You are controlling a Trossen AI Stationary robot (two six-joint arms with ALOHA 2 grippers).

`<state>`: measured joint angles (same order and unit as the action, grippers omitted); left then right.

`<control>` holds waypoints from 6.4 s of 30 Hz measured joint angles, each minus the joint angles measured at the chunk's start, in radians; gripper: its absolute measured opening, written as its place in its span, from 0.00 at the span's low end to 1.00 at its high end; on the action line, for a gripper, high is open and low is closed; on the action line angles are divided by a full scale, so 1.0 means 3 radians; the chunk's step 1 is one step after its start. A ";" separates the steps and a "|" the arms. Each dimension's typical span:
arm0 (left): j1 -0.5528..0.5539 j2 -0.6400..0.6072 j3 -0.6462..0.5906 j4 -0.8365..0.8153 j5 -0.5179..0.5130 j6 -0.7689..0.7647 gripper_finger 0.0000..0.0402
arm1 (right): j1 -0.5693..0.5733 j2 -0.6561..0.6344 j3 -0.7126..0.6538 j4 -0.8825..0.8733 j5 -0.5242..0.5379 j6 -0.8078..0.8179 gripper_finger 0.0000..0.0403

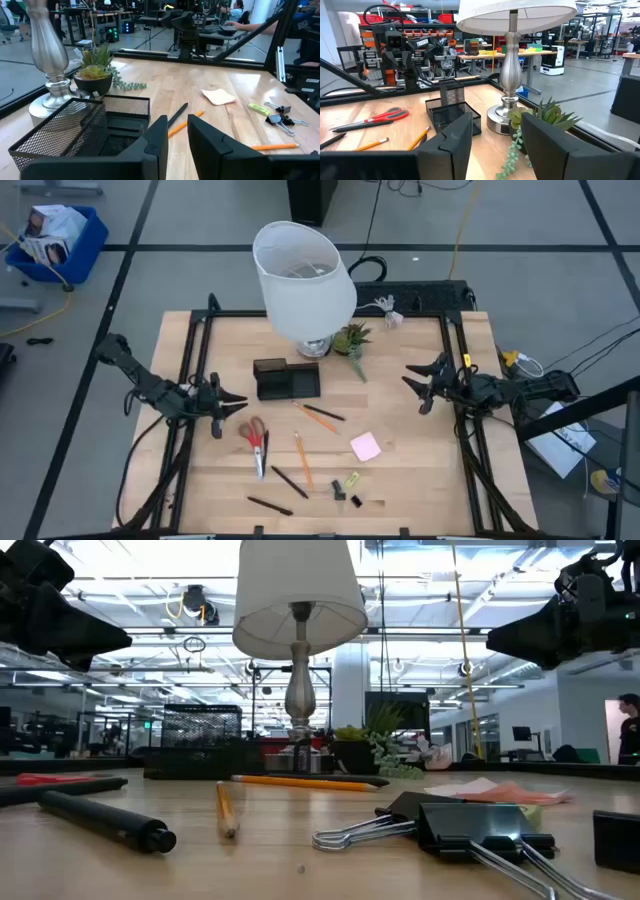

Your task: Pick and place office supplies into organizer

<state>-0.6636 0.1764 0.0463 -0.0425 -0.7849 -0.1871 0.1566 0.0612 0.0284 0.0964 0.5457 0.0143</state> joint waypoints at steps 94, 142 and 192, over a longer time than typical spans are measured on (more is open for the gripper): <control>0.0001 0.0000 0.0000 0.0001 0.0001 -0.0001 0.19 | 0.0061 0.0613 -0.0047 0.0120 -0.0346 0.1756 0.28; 0.0000 -0.0001 -0.0001 0.0000 0.0001 0.0000 0.19 | 0.0481 0.5925 0.1998 0.2821 -0.0115 0.0525 0.61; 0.0000 -0.0001 -0.0005 0.0079 -0.0001 0.0000 0.19 | 0.0282 0.6371 0.2004 0.2362 -0.0163 0.1076 0.52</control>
<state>-0.6636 0.1761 0.0448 -0.0189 -0.7853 -0.1871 0.2413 1.9725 0.6296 0.8051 0.4969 0.3370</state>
